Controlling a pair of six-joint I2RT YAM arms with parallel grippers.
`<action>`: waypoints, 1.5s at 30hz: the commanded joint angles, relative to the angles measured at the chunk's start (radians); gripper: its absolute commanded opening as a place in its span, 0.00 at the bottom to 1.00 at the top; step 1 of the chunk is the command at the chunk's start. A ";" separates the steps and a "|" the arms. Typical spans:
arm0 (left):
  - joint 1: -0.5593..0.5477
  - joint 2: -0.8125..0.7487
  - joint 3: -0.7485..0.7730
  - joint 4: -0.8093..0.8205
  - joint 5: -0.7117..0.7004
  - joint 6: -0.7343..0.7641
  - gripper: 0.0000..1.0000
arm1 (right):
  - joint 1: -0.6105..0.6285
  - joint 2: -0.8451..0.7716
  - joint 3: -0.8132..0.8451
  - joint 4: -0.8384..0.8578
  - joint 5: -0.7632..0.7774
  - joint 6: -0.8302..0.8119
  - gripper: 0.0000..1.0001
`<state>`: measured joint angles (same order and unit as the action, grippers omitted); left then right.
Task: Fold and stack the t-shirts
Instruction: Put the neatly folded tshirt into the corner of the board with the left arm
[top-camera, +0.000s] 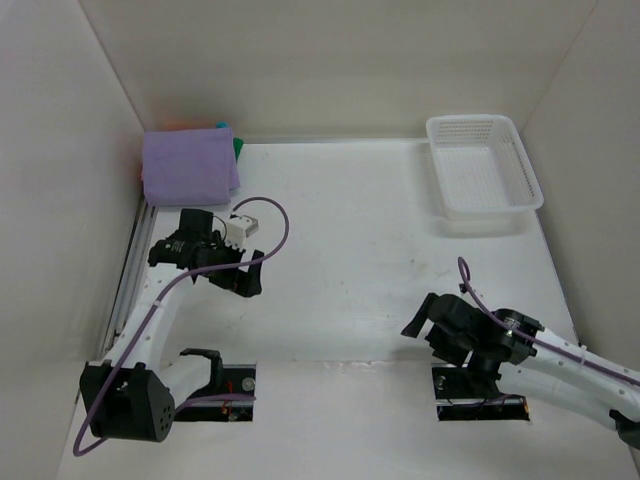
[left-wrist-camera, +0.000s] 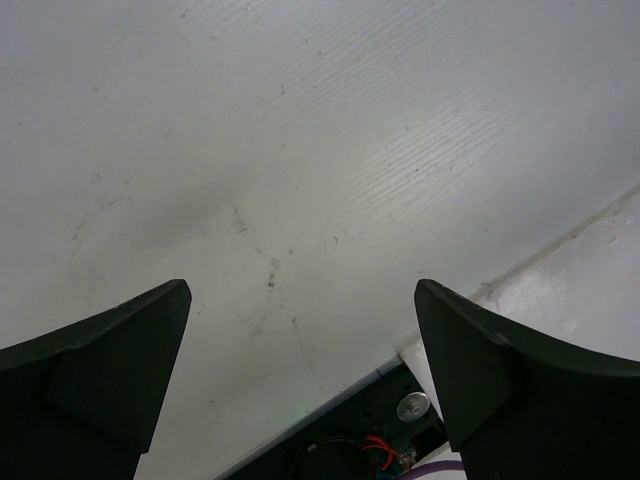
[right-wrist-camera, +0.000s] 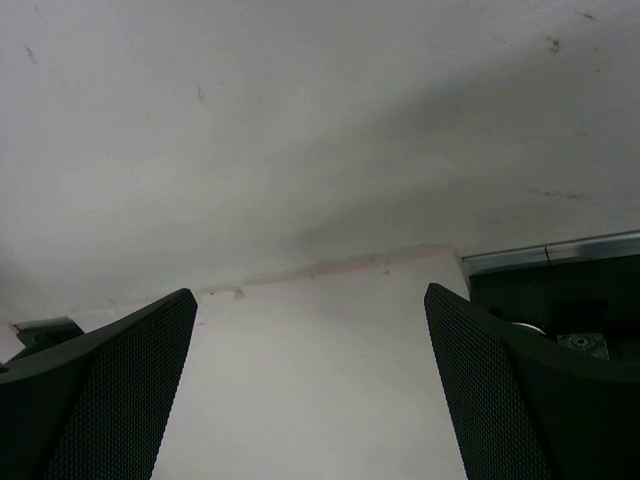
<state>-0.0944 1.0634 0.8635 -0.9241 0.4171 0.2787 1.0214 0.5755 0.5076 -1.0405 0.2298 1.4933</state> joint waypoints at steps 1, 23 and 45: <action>-0.008 0.006 -0.008 0.013 0.006 -0.027 1.00 | 0.018 -0.016 -0.011 -0.020 0.020 0.044 1.00; -0.037 0.032 -0.006 0.011 0.009 -0.024 1.00 | 0.024 -0.062 -0.043 -0.029 0.037 0.045 1.00; -0.052 0.056 -0.009 0.018 0.014 -0.027 1.00 | -0.005 -0.078 -0.067 -0.038 0.054 0.038 1.00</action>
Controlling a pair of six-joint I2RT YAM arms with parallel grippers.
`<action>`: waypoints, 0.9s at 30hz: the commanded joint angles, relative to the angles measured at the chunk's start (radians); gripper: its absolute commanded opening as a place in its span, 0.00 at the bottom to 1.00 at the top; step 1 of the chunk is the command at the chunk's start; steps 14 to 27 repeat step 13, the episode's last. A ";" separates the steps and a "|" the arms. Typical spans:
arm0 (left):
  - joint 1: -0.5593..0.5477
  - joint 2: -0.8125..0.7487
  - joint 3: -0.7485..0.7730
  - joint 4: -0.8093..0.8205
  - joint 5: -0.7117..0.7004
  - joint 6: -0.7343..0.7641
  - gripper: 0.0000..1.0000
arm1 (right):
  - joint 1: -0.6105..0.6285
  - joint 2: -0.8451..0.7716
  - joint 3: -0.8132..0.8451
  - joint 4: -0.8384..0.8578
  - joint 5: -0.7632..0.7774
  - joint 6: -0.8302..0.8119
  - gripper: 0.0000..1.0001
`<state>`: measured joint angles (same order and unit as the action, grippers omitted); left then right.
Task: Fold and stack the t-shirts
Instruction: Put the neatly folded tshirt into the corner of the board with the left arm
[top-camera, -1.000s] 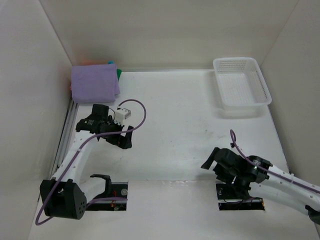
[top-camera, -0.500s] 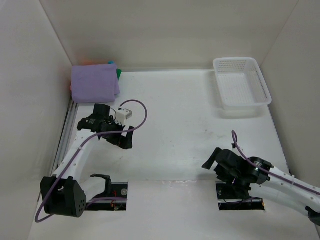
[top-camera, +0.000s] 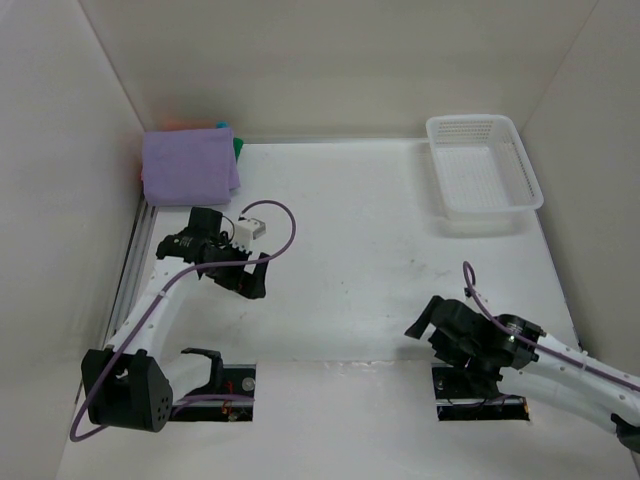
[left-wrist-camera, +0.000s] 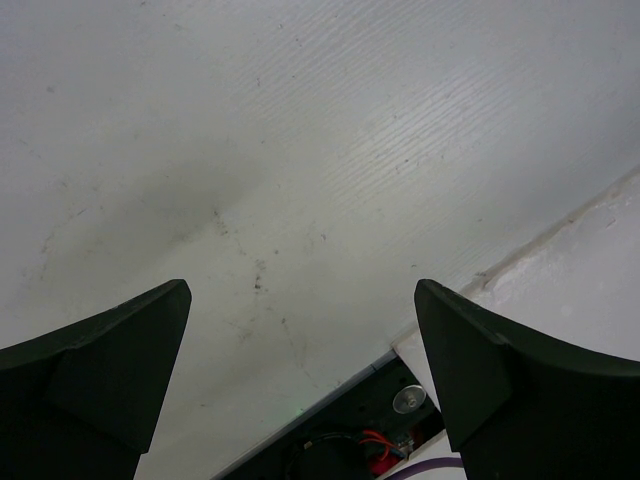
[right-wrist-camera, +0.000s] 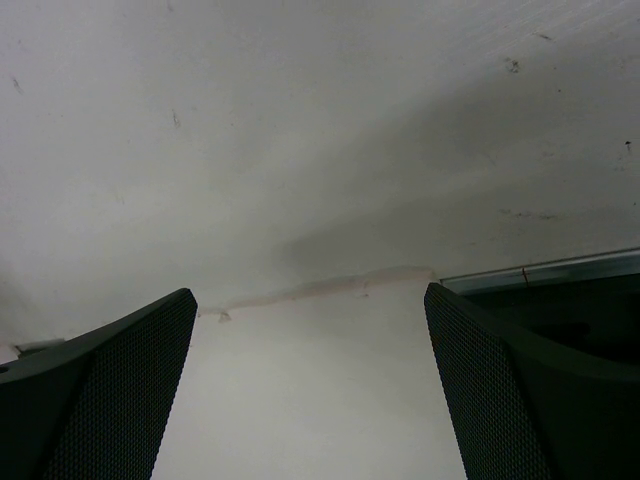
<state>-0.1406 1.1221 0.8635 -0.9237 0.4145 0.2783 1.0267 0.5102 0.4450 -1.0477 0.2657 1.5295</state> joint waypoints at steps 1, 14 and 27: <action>-0.004 -0.002 -0.009 0.017 0.021 -0.030 1.00 | -0.014 -0.016 -0.005 -0.034 0.018 0.001 1.00; -0.018 -0.013 0.003 0.028 -0.009 -0.028 1.00 | -0.023 -0.024 -0.011 -0.035 0.015 0.001 1.00; -0.018 -0.013 0.003 0.028 -0.009 -0.028 1.00 | -0.023 -0.024 -0.011 -0.035 0.015 0.001 1.00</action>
